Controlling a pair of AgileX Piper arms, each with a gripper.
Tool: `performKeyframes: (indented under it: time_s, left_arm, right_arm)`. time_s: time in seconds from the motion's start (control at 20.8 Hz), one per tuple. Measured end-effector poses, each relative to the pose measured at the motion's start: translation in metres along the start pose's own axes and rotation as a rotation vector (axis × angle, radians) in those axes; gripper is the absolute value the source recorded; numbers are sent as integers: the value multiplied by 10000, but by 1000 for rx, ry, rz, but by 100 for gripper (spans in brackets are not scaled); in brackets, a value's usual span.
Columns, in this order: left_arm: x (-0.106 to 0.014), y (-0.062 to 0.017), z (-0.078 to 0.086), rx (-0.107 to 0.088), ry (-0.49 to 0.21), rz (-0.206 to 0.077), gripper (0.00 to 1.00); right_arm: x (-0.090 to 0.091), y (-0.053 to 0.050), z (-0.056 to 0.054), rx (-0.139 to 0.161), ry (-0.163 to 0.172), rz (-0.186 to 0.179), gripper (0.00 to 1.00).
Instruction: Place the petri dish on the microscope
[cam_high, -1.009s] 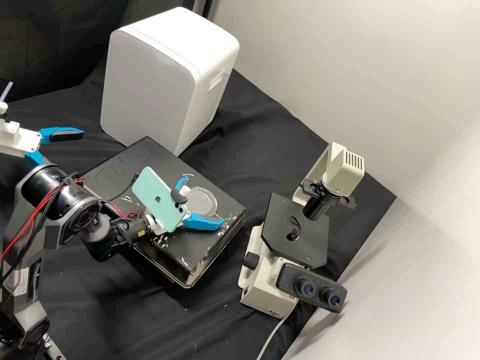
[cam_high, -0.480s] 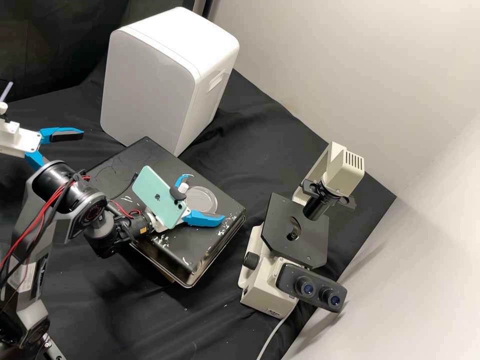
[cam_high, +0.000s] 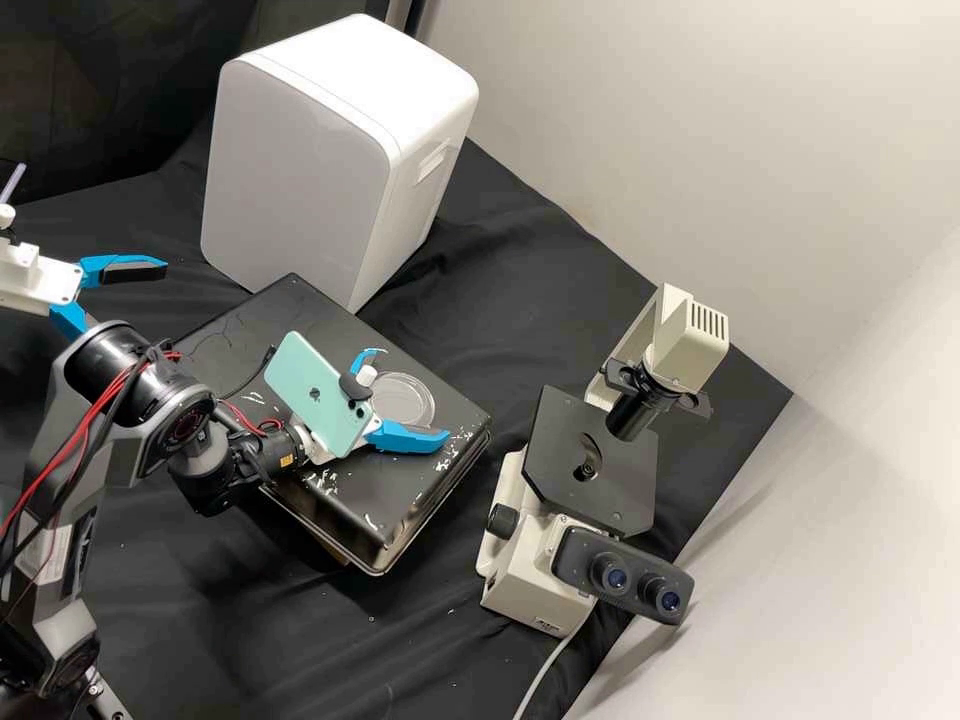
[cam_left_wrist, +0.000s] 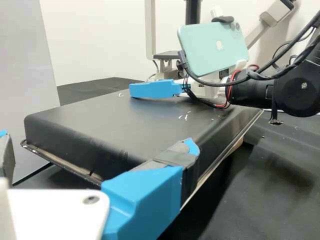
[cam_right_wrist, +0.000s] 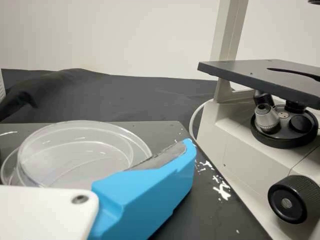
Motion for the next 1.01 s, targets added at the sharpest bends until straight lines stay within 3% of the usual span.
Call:
performKeyframes:
  time_s: [0.19,0.38,0.43,1.01]
  left_arm:
    - [0,0,0,0,0,0,100]
    - [0,0,0,0,0,0,100]
    - [0,0,0,0,0,0,100]
    - [0,0,0,0,0,0,100]
  right_arm:
    - [-9,-11,-5,-11,-21,15,100]
    - [-13,7,-18,-24,-18,35,100]
    - [-13,8,-19,-26,-17,36,0]
    - [-18,17,-24,-26,-10,46,0]
